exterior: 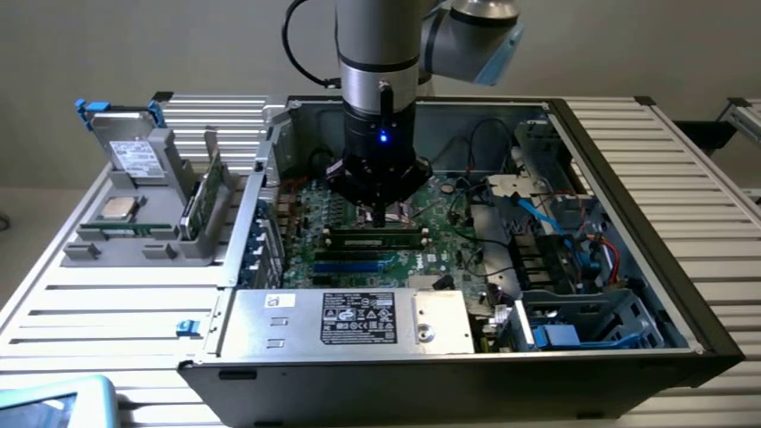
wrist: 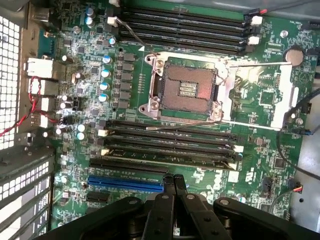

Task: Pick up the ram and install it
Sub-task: 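Press down the ram until it locks into place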

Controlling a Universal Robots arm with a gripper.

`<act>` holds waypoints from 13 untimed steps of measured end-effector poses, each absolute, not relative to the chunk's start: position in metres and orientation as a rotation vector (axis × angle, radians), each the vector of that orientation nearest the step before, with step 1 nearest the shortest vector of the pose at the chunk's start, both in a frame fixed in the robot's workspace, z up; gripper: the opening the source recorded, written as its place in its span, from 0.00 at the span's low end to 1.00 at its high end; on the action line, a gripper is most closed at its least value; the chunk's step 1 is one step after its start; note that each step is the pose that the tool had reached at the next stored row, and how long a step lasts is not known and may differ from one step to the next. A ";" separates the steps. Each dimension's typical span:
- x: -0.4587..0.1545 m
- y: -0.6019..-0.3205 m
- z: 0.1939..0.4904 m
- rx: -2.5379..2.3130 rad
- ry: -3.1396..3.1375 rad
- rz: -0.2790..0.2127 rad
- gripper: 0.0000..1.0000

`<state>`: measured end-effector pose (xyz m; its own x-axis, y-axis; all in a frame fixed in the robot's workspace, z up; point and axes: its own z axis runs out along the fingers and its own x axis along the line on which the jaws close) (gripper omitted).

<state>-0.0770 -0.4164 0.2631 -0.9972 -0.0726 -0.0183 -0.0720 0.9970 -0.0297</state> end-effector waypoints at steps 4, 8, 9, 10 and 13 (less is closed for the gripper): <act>-0.077 -0.416 0.263 -0.015 3.123 -0.046 0.11; -0.077 -0.416 0.263 0.085 3.123 -0.047 0.11; -0.077 -0.416 0.263 0.110 3.122 -0.047 0.11; -0.077 -0.416 0.263 0.134 3.121 -0.048 0.11; -0.077 -0.416 0.263 0.154 3.121 -0.048 0.11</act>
